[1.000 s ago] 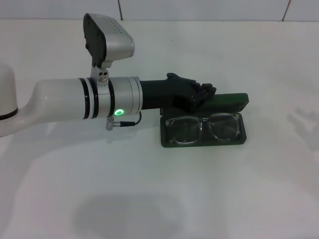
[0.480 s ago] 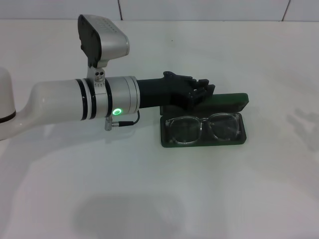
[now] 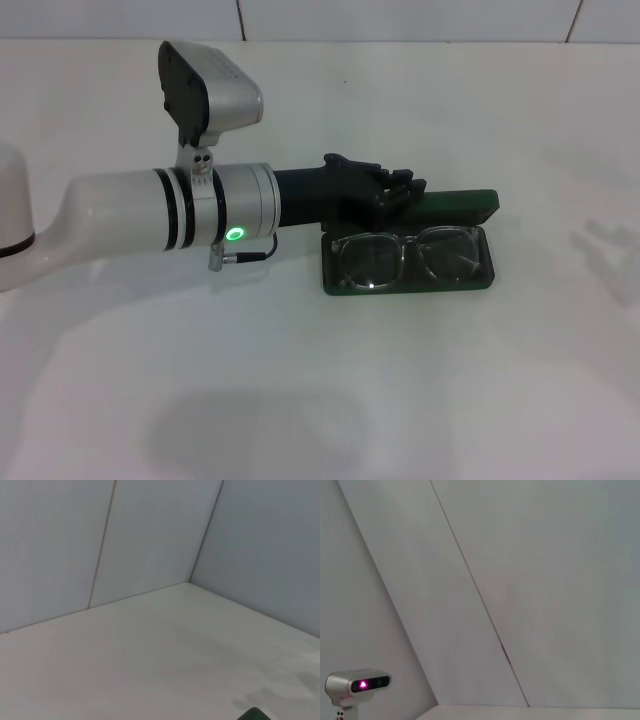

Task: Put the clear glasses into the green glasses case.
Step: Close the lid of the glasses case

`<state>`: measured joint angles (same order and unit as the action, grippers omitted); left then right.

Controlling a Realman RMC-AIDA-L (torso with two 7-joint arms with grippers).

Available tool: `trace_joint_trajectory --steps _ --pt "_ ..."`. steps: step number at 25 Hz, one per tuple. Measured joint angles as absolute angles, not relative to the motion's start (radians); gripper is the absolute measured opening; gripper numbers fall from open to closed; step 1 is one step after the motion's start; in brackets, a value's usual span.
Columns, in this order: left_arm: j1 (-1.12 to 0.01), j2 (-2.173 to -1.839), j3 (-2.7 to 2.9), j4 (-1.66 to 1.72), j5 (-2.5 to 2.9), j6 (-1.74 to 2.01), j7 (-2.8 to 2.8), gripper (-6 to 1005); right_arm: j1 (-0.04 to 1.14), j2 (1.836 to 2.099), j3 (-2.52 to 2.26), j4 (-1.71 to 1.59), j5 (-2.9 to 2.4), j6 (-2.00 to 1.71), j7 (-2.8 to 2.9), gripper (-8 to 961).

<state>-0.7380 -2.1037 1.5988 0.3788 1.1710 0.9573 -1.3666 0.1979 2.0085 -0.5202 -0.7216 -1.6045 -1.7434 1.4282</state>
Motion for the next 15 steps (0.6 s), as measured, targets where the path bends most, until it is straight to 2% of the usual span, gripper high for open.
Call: trace_joint_trajectory --steps 15 --pt "-0.628 -2.105 1.733 0.489 1.176 0.984 -1.354 259 0.198 2.008 -0.522 -0.709 -1.604 -1.757 1.423 296"
